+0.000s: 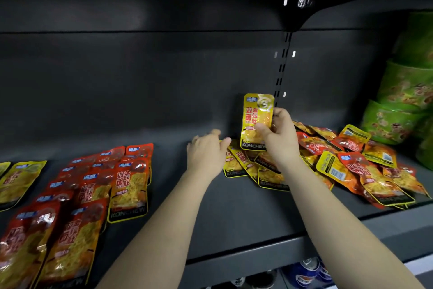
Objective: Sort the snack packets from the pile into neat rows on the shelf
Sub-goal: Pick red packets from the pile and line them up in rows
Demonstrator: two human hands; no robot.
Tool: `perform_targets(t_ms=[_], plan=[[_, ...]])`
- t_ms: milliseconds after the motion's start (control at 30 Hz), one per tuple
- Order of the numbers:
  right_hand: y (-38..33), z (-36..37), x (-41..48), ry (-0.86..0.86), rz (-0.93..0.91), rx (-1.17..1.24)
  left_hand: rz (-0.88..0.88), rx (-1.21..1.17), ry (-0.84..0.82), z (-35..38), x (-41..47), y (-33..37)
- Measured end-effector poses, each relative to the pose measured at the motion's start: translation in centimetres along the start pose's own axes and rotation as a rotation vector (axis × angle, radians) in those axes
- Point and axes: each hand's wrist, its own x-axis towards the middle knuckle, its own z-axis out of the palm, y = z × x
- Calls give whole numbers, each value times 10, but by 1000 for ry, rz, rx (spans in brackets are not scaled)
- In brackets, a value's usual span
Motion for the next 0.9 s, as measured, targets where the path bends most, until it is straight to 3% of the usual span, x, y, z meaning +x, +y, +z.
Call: perform_targets(t_ms=[67, 233, 433, 633, 900], plan=[[3, -4, -1, 50, -78, -108, -13, 170, -112, 5, -1, 0], [0, -5, -6, 40, -167, -256, -10, 70, -239, 15, 0, -5], [1, -4, -8, 3, -177, -315, -140, -217, -213, 13, -4, -3], [1, -3, -9, -5, -164, -328, -238, -502, -340, 0, -4, -3], [0, 3, -11, -59, -139, -366, -150, -292, -484, -25, -5, -9]])
